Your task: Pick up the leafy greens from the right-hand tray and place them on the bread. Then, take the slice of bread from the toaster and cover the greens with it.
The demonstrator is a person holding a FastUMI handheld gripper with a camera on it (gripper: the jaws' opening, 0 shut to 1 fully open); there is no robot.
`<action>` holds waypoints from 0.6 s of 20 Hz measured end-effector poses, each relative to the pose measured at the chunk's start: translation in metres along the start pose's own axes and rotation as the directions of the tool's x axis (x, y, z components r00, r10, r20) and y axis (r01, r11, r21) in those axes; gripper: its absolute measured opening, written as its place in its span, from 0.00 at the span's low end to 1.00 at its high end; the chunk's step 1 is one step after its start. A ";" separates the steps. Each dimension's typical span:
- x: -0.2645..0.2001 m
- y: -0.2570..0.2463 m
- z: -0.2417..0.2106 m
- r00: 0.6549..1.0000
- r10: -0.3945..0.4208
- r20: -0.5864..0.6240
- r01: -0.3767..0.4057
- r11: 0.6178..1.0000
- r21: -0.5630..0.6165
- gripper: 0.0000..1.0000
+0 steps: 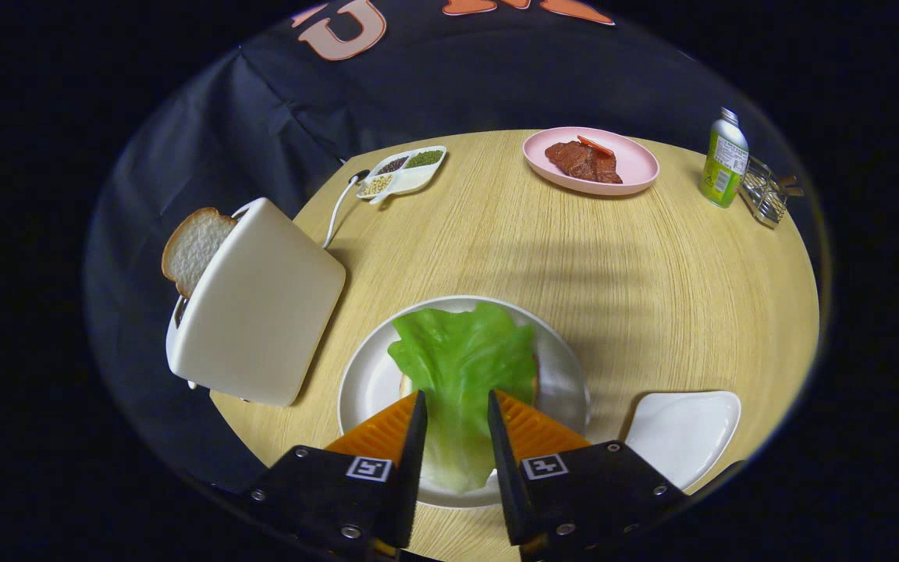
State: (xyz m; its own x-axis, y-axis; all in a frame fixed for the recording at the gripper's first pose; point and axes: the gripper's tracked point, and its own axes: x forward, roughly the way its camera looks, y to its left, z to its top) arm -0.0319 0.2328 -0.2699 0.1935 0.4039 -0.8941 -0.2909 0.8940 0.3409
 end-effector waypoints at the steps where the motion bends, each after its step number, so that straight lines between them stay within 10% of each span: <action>1: -0.002 -0.003 0.002 1.000 -0.016 0.006 0.016 1.000 -0.007 0.54; 12: -0.056 0.053 0.051 0.995 -0.029 0.091 0.036 0.997 -0.073 0.87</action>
State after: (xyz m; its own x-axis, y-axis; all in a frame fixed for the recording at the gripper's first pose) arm -0.0103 0.2674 -0.1868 0.2862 0.3937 -0.8736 -0.3515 0.8913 0.2865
